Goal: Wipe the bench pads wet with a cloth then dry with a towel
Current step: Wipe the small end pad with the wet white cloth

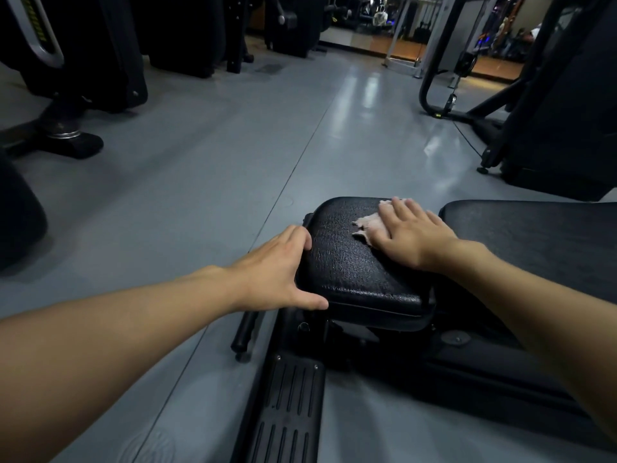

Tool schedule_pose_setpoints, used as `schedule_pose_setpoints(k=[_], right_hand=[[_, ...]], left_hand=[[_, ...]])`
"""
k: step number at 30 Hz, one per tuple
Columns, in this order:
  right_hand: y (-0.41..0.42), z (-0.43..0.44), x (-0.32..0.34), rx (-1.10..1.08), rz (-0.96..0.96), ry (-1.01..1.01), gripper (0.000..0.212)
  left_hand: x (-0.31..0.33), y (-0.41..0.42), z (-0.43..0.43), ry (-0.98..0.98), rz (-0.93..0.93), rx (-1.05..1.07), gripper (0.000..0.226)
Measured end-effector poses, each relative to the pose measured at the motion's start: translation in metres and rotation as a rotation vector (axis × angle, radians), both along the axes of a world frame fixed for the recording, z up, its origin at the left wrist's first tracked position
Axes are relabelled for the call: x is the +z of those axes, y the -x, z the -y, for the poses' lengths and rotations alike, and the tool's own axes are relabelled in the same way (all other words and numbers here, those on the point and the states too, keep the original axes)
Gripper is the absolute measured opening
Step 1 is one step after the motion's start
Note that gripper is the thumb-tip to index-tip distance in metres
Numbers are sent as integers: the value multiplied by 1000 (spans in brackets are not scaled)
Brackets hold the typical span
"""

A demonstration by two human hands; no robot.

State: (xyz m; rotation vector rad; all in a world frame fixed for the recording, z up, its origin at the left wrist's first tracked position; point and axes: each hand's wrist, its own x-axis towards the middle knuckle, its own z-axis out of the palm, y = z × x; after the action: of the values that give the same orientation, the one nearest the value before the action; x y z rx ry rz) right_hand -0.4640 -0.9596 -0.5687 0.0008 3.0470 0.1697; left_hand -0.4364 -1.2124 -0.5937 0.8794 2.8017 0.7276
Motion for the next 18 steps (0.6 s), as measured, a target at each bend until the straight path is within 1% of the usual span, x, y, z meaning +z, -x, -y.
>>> schedule_pose_setpoints(k=[3, 5, 7, 8, 11, 14, 16, 18], right_hand=[[-5, 4, -2, -82, 28, -25, 73], [-5, 24, -6, -94, 52, -67, 74], [-10, 60, -11, -21, 54, -84, 75], [-15, 79, -15, 32, 50, -75, 74], [-29, 117, -25, 189, 51, -74, 74], [-37, 98, -21, 263, 30, -48, 75], [-48, 70, -15, 262, 13, -30, 78], [-65, 46, -10, 232, -20, -45, 86]], left_hand=[[1, -2, 1, -15, 30, 16, 80], [2, -3, 4, -42, 61, 17, 85], [1, -2, 7, -61, 84, 12, 90], [1, -1, 8, -64, 97, 15, 88], [-2, -1, 11, -65, 124, 27, 70], [-2, -1, 11, -32, 128, 21, 69], [-1, 0, 9, -9, 103, 10, 72], [1, 0, 8, 6, 97, -2, 68]])
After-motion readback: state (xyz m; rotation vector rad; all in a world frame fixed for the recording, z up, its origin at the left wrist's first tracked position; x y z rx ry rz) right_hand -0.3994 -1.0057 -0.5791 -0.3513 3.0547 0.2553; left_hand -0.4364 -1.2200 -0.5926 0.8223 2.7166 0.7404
